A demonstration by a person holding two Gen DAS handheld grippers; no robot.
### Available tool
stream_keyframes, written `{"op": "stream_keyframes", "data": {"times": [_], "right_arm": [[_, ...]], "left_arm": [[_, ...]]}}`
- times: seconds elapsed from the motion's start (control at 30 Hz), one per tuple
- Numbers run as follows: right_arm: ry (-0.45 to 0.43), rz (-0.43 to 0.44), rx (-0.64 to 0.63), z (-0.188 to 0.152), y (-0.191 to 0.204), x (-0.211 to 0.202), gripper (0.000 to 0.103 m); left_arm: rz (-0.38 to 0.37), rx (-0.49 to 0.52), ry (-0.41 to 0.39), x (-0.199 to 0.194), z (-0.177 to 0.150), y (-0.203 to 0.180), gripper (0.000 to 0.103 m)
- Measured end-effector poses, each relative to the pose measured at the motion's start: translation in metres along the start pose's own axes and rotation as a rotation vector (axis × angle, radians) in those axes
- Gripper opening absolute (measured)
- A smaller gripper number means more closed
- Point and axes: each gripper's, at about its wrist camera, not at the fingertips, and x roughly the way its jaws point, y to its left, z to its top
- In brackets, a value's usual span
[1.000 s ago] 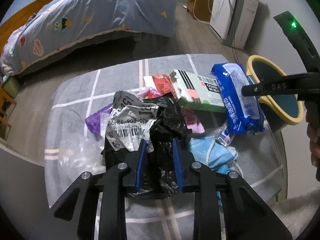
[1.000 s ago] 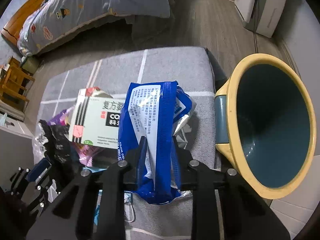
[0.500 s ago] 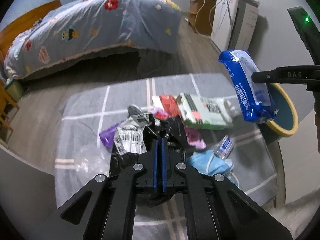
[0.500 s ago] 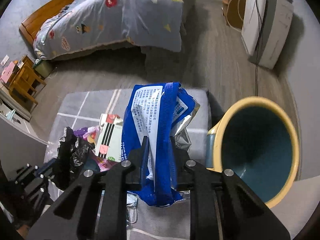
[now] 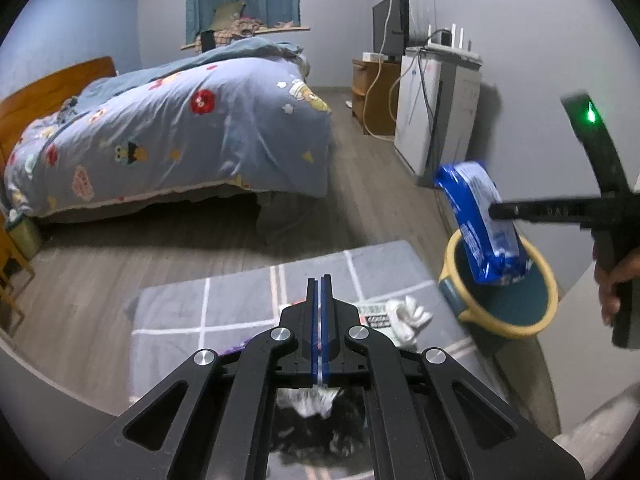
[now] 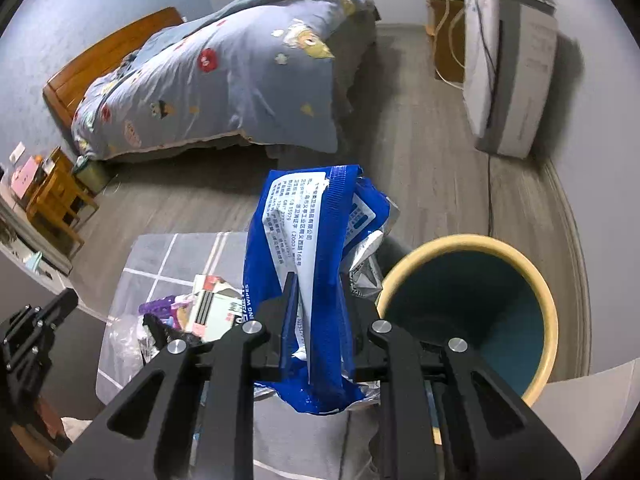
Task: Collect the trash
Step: 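Carry the blue packet and black bag over the bin with both tools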
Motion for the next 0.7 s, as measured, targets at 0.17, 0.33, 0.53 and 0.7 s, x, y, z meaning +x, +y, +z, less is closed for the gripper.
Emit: {"op": "stream_keyframes", "data": {"times": [0.17,0.33,0.53,0.7], "right_arm": [[0.031,0.01,0.039,-0.005,-0.02,0.008,0.018],[0.049,0.038,0.072,-0.007,-0.028,0.014,0.019],[0.047,0.048,0.061,-0.008,-0.023,0.012,0.019],[0.049,0.045,0.064,-0.008,-0.026,0.011,0.019]], "left_arm": [[-0.018,-0.076,0.118,0.025,-0.014,0.005,0.004],[-0.005,-0.103,0.268,0.053,-0.057,-0.004,0.051],[0.044,0.003,0.38,0.078,-0.092,-0.024,0.063],[0.118,0.07,0.426,0.093,-0.104,-0.021,0.046]]}}
